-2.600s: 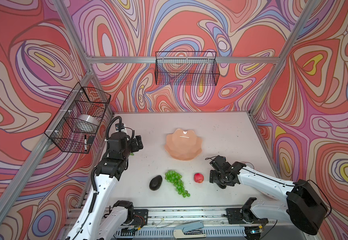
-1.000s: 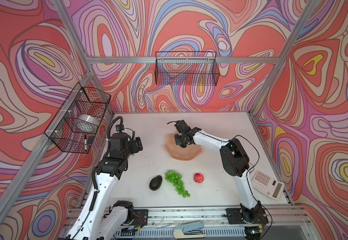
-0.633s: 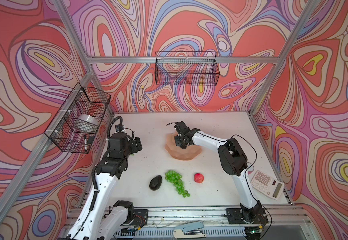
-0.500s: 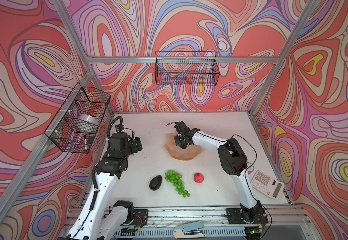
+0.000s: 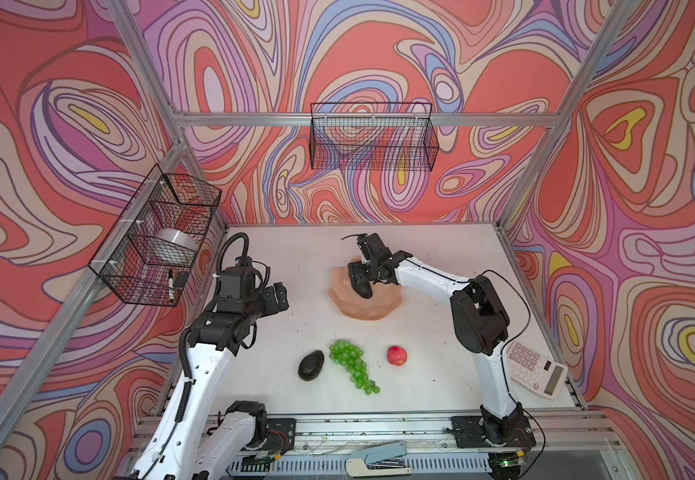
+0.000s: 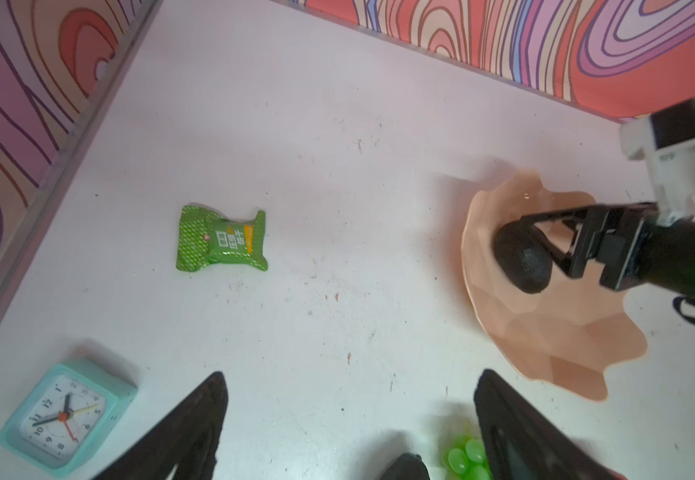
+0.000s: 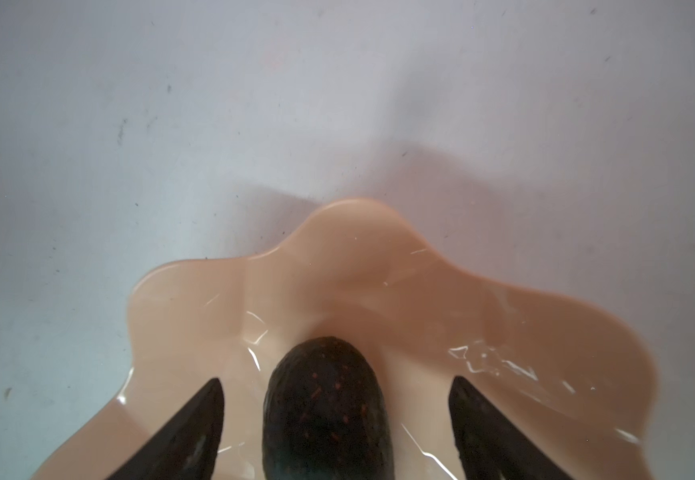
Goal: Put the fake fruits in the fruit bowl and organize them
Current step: 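Grasp the other avocado with the left gripper while the right gripper withdraws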
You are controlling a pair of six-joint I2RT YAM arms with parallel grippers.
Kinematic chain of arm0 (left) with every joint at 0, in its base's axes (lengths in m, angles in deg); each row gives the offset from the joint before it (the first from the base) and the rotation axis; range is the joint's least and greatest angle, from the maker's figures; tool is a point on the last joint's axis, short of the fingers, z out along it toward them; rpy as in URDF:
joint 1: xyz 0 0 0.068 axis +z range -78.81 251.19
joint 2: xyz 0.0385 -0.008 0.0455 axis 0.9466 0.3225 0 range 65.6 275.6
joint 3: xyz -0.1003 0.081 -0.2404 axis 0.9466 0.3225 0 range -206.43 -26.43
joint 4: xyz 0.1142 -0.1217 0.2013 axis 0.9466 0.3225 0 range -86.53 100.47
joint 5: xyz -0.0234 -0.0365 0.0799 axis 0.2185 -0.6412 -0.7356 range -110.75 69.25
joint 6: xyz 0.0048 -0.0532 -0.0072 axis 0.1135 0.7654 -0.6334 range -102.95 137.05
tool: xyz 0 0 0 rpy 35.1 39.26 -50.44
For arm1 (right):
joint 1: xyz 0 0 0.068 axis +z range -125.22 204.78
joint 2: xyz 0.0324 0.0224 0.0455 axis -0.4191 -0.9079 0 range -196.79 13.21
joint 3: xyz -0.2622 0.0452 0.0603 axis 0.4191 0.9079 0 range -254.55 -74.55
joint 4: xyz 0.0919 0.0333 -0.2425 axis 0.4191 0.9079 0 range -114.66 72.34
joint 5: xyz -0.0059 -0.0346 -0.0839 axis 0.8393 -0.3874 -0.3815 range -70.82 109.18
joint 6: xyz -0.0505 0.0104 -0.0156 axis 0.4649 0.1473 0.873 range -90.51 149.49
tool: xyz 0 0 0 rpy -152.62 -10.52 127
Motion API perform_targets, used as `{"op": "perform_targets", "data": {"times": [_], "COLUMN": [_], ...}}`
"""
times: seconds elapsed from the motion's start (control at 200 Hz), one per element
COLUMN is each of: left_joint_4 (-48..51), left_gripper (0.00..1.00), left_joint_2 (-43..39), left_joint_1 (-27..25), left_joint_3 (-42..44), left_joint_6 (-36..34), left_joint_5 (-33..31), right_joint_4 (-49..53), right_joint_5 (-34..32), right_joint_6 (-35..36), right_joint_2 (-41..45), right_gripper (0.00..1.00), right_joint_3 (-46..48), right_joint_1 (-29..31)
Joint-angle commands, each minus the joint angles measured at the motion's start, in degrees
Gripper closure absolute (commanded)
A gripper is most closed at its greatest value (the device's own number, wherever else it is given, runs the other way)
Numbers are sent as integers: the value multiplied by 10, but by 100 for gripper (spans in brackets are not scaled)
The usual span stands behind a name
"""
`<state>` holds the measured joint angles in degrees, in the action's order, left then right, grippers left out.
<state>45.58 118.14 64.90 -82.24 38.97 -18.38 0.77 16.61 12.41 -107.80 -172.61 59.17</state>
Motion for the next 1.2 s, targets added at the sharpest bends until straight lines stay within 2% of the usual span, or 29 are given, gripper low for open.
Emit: {"op": "perform_targets", "data": {"times": [0.0, 0.115, 0.355, 0.511, 0.711, 1.197], "left_joint_4": [91, 137, 171, 181, 133, 25], "left_gripper": [8, 9, 9, 8, 7, 8], "left_joint_2": [-15, -11, 16, 35, 96, 181], "left_joint_1": [-2, -40, -194, -285, -318, -320], "left_joint_3": [-1, 5, 49, 66, 98, 168], "left_joint_6": [36, 51, 141, 180, 209, 225], "left_joint_5": [63, 54, 7, -31, -22, -25], "right_joint_4": [-39, -74, -144, -156, -166, -177], "right_joint_5": [4, 1, 6, 13, 14, 25], "right_joint_6": [-4, -10, -27, -48, -49, -44], "right_joint_2": [74, 140, 267, 308, 323, 341], "right_gripper": [9, 6, 2, 2, 2, 2], "right_joint_3": [19, 67, 198, 256, 286, 308], "right_joint_1": [-16, -24, -34, -43, -49, -61]}}
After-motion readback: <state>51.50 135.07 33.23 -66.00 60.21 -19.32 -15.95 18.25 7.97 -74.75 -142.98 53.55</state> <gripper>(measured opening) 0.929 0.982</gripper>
